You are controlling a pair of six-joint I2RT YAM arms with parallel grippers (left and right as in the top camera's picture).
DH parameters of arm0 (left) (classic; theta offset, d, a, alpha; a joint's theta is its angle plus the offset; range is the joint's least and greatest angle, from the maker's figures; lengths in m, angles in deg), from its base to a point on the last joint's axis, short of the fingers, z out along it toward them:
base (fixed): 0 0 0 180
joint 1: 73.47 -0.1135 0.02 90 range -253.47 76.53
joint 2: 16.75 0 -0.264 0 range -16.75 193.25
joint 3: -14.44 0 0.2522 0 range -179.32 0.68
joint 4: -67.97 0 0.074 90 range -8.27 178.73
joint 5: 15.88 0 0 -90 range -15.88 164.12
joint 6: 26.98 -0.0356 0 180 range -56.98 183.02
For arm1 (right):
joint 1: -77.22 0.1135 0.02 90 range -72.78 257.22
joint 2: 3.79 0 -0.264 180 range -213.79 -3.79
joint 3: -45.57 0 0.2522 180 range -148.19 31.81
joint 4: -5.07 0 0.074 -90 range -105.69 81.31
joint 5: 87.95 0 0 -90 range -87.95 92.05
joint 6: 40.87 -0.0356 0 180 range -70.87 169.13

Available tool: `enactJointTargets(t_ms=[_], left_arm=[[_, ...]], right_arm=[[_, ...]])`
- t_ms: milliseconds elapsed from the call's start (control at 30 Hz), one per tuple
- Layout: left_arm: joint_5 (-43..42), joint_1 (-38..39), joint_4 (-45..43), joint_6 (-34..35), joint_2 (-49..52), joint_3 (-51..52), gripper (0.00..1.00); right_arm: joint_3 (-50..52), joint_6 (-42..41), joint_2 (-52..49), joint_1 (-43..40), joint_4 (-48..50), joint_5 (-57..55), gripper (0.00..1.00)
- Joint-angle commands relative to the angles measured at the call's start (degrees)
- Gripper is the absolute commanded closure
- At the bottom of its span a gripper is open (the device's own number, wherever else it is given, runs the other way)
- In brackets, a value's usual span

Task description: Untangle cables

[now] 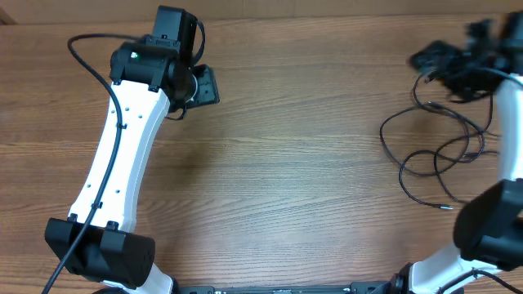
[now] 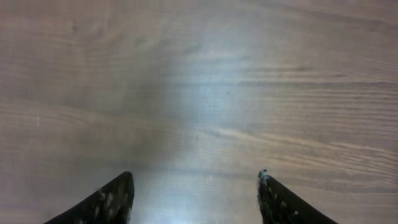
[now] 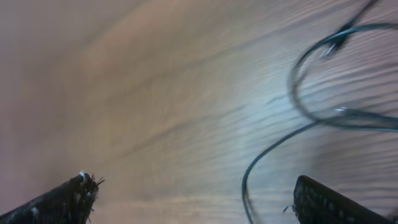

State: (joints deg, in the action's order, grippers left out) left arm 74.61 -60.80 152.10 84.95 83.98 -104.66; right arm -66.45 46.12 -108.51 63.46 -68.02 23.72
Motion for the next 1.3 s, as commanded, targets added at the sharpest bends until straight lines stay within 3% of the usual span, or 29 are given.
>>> enactJointTargets(t_ms=[0,67,100,133,267,367,600,867,1267], left_arm=[[0.2,0.7,-2.1,-9.5,-0.6,-0.9,0.32],[1.0,1.1,-2.5,-14.0,-0.3,-0.8,0.24],[2.3,1.2,-2.0,-15.3,0.1,-0.8,0.05],[4.4,1.3,-0.9,-15.5,0.2,-0.8,0.0],[10.6,0.9,8.9,-7.4,0.7,-0.8,0.0],[10.8,0.4,16.4,-2.6,0.8,-0.8,0.0],[9.3,0.5,26.5,0.2,0.4,-0.5,0.0],[8.1,0.5,19.3,0.4,-8.5,7.5,0.0],[12.2,0.5,-7.9,0.4,-44.3,41.2,0.0]], right_arm=[[-0.2,4.9,-0.1,5.8,-2.3,-10.9,0.0],[-0.2,5.0,-0.1,8.9,-4.3,-11.6,0.0],[-0.2,5.0,-0.1,10.2,-5.1,-11.6,0.0],[-0.2,5.0,-0.1,11.4,-5.8,-11.6,0.0],[-0.2,4.4,-0.1,13.8,-11.3,-11.6,0.0],[-0.2,3.0,-0.1,14.0,-15.6,-11.6,0.0],[-0.1,3.0,0.3,13.7,-22.6,-12.0,0.0],[9.7,0.8,11.3,13.7,-13.8,-14.1,0.0],[32.3,0.5,39.0,13.7,6.1,-14.6,0.0]])
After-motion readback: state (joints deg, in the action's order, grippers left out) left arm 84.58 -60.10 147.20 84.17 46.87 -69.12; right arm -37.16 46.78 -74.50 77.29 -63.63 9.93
